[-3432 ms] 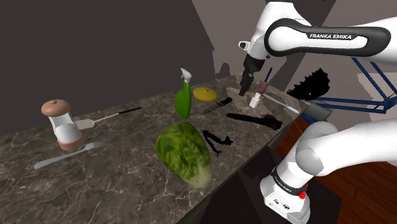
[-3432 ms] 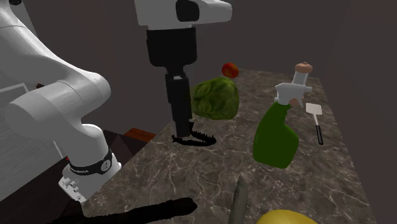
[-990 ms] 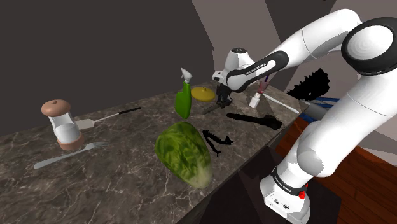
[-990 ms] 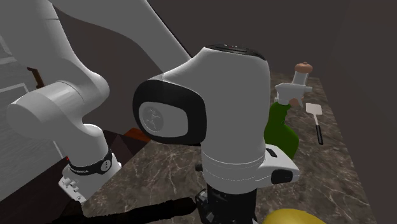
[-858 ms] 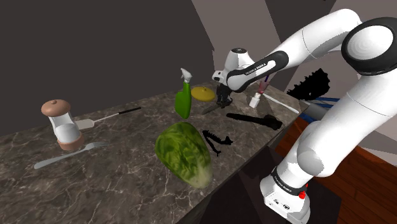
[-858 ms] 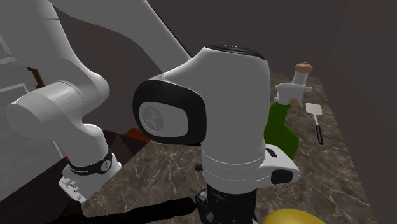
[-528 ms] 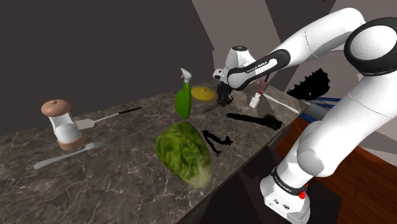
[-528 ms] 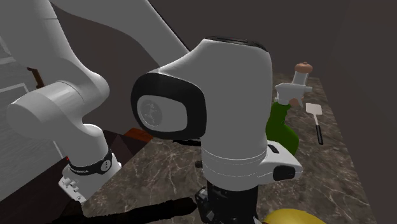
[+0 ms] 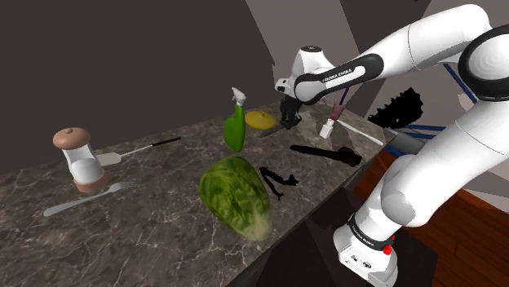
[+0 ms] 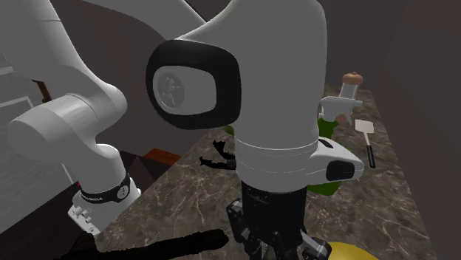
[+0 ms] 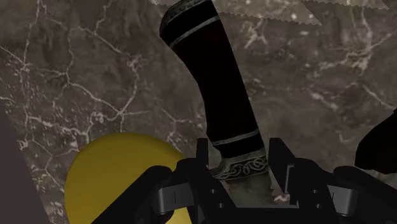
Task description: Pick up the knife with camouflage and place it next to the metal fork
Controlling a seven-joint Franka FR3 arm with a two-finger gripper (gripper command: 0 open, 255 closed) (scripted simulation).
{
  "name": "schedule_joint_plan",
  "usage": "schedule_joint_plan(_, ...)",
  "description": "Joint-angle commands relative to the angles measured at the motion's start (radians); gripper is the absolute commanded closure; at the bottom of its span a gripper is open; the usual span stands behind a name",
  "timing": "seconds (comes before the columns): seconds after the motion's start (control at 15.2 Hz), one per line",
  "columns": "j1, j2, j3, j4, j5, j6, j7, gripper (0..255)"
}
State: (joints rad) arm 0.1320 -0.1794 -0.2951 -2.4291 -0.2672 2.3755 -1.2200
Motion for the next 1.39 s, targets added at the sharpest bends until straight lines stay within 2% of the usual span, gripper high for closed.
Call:
schedule_joint_plan(0.0, 0.001, -0.017, 0.002, 0.011, 0.001, -0.029, -0.003, 255)
schedule_joint_plan(0.46, 0.003, -0.064, 0.01, 0.061, 0.006, -0.125, -0.013, 255)
schedule_joint_plan(0.92, 0.072, -0.114, 0.136, 0.012, 0.011, -0.16, 0.174, 255)
schedule_joint_plan(1.32, 0.139, -0.114, 0.242, 0.016, 0.036, -0.191, 0.327, 255)
